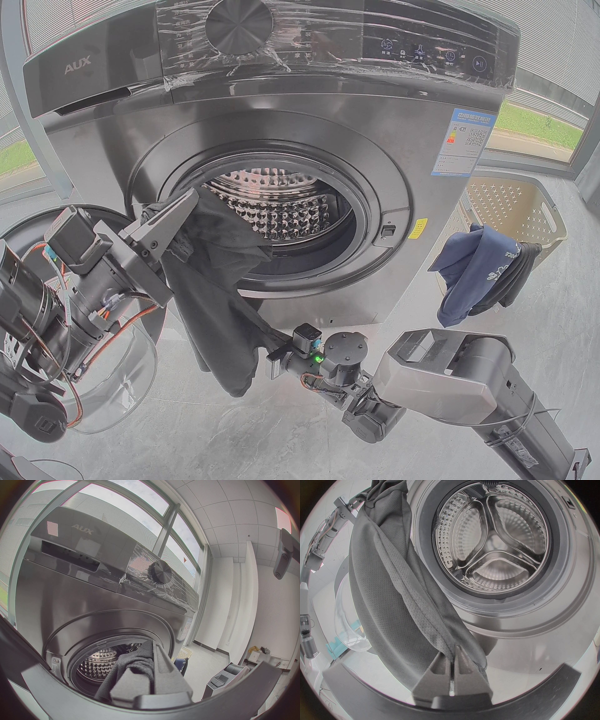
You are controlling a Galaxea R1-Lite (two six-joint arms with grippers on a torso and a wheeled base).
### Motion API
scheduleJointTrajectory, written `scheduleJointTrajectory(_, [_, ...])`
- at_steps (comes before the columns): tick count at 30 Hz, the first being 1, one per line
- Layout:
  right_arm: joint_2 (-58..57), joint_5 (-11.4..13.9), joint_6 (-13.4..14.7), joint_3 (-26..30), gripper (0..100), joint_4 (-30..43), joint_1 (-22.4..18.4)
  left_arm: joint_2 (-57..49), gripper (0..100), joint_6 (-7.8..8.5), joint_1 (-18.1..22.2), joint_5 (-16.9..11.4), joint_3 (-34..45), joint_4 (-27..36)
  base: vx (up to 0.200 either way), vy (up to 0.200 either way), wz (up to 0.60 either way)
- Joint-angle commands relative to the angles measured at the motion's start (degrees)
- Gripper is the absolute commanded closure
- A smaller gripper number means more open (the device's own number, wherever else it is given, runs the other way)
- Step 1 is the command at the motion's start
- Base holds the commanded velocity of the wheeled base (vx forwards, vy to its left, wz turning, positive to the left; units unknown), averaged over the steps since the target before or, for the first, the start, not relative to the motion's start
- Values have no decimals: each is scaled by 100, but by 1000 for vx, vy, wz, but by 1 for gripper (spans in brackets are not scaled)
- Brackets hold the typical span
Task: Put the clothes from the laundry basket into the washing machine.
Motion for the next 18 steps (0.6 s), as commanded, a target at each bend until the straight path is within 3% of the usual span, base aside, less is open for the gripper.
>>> scheduleJointTrajectory(1, [-132,-7,4,252,100,-43,-40,8,100,-3,2,16,-18,6,0,0,0])
scheduleJointTrajectory(10, [-1266,-112,48,1420,100,-51,-357,52,100,-3,29,34,-9,6,0,0,0])
scheduleJointTrajectory(18, [-3252,-112,83,3205,100,-51,-647,52,100,-12,46,34,-9,6,0,0,0])
